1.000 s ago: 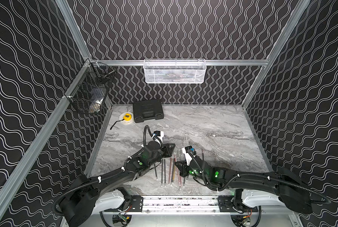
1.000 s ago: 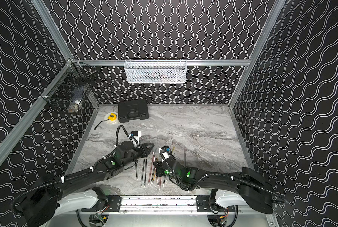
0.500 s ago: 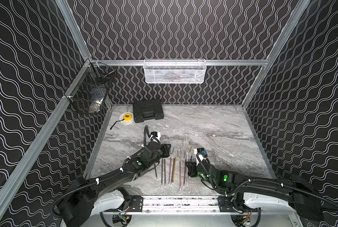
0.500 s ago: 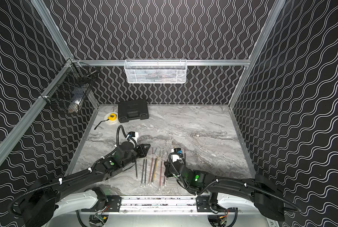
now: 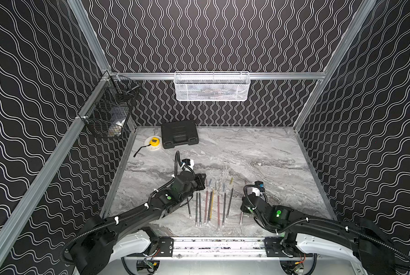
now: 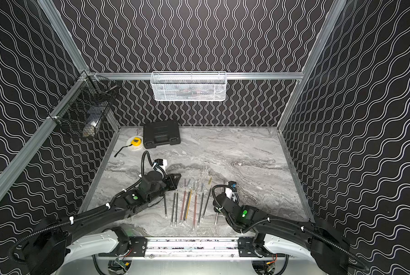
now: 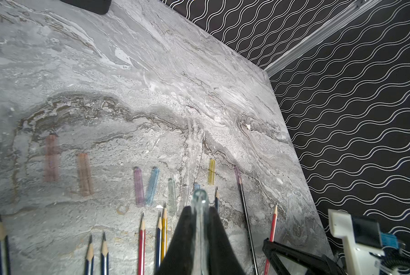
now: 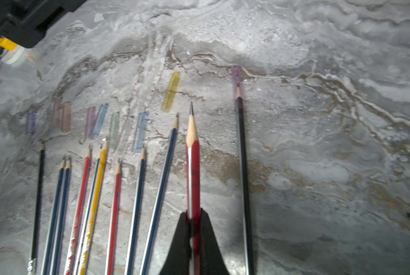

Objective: Remove the protective cover of the pencils
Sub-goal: Place the pencil at the center of the board.

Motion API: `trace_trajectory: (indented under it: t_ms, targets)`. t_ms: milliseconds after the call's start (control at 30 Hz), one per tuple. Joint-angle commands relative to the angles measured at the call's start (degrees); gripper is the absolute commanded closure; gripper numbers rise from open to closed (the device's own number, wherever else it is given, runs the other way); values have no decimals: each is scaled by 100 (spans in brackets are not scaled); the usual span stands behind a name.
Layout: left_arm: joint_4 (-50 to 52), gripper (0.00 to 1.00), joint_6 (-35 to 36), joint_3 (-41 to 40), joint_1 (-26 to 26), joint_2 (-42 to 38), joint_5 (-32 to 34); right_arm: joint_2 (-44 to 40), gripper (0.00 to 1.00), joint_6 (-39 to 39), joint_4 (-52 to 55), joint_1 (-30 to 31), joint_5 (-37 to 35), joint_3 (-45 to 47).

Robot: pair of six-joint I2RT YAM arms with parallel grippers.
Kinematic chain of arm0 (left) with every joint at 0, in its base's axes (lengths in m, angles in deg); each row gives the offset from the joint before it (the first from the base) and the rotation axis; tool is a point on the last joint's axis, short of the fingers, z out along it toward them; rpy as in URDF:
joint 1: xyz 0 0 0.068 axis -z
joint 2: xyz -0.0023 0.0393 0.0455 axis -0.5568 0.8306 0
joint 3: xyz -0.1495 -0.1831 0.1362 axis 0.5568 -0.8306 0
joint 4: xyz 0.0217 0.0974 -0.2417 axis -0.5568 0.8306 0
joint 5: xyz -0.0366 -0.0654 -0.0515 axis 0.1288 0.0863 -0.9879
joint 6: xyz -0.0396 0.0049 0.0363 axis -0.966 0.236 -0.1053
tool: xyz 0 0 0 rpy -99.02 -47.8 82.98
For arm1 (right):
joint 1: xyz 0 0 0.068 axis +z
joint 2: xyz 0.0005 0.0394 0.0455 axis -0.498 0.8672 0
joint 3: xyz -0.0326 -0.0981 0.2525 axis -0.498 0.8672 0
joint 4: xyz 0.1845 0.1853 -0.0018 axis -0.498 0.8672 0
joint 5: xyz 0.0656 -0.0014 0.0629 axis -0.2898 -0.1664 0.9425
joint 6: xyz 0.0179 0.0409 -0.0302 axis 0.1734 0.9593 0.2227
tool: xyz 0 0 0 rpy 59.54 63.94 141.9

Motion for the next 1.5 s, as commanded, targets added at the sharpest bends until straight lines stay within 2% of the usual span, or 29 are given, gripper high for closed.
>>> trace_trajectory:
  t_ms: [0,333,1200,1367,1467]
  targets:
    - [-82,97,16,33,-10,30,44,71,100,202,80,-85,143,104]
    - [-131,98,0,20,-16,73,-44,496,100,207,-367,-192,445,221]
    - [-177,98,-21,-47,-15,7,-70,2026,100,0,-796,-354,933,-460]
    - [-164,98,-19,-59,-12,-28,-57,2101,88,-18,-817,-388,994,-482]
    - [-149,98,-9,-61,-11,-53,-54,2137,85,-18,-845,-399,1004,-487]
